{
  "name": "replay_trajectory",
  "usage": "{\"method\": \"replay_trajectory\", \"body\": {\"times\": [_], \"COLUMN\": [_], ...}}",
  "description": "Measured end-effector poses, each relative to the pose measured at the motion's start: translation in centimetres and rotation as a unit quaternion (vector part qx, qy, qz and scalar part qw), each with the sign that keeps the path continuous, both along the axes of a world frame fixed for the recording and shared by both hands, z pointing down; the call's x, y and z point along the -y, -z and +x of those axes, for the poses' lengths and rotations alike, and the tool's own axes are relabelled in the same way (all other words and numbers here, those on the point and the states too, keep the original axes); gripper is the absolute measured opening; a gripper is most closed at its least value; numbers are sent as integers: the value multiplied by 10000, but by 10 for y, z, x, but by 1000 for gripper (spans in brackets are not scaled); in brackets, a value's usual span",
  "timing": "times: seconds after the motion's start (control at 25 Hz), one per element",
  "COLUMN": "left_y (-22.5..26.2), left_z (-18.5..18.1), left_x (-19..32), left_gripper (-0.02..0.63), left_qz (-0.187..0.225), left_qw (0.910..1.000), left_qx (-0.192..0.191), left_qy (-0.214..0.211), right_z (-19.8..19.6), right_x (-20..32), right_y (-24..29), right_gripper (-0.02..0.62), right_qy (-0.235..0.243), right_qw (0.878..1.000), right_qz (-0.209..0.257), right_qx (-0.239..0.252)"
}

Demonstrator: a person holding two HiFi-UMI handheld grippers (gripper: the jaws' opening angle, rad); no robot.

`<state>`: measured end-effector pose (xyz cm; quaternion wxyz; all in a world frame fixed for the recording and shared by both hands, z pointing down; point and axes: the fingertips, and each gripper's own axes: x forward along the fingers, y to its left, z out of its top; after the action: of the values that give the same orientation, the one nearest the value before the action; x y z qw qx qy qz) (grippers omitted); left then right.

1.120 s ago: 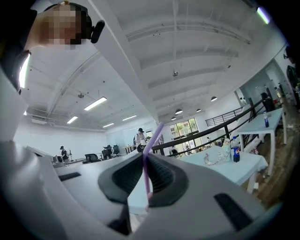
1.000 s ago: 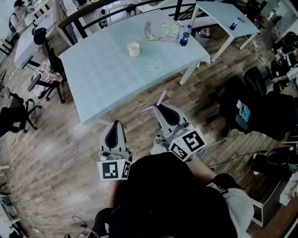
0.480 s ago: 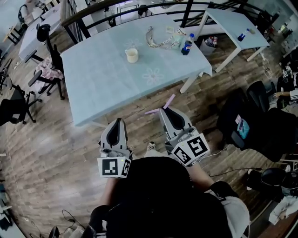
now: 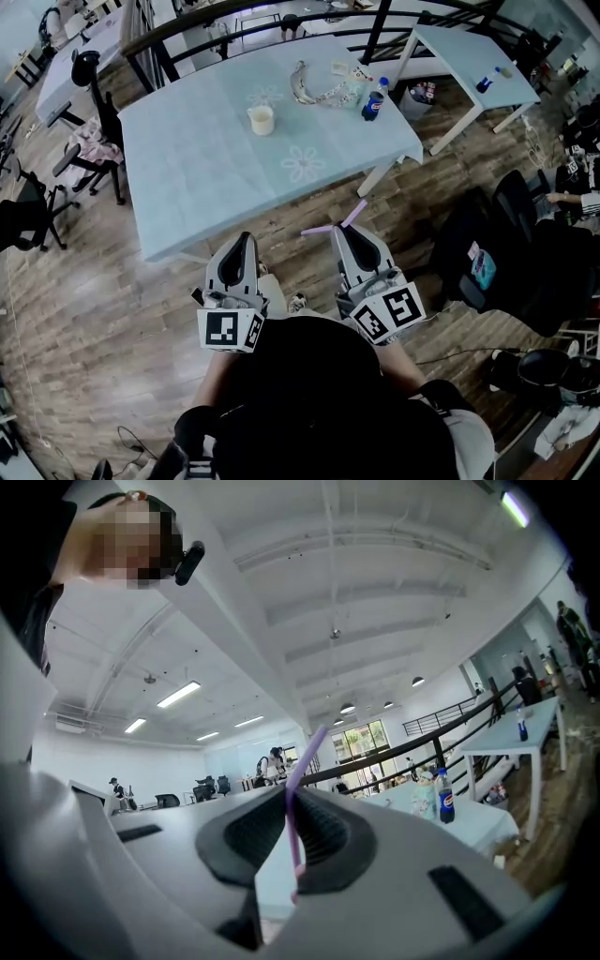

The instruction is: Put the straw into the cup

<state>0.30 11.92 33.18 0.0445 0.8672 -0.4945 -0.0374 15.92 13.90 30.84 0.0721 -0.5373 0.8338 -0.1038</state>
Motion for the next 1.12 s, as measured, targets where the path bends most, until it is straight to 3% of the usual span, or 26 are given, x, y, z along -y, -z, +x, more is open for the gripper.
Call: {"method": "replay_trajectory", "body": {"times": [0.36,1.12], "left_y": [-10,-12], "left_z": [1,-19], "left_x": [61,246], "left_gripper": [15,15], "left_qz": [-5,-83], "left_qw": [9999,9988], "left_qx": [-95,-474], "left_qy": [-121,-86], "right_z": [-4,-33], "right_x": [58,254], "right_y": [-4,6], "right_gripper": [37,37], "right_qy": [-85,135], "right_qw": [9999,9977], "right_qz": [-10,-122], "right_qx": [-131,-655]}}
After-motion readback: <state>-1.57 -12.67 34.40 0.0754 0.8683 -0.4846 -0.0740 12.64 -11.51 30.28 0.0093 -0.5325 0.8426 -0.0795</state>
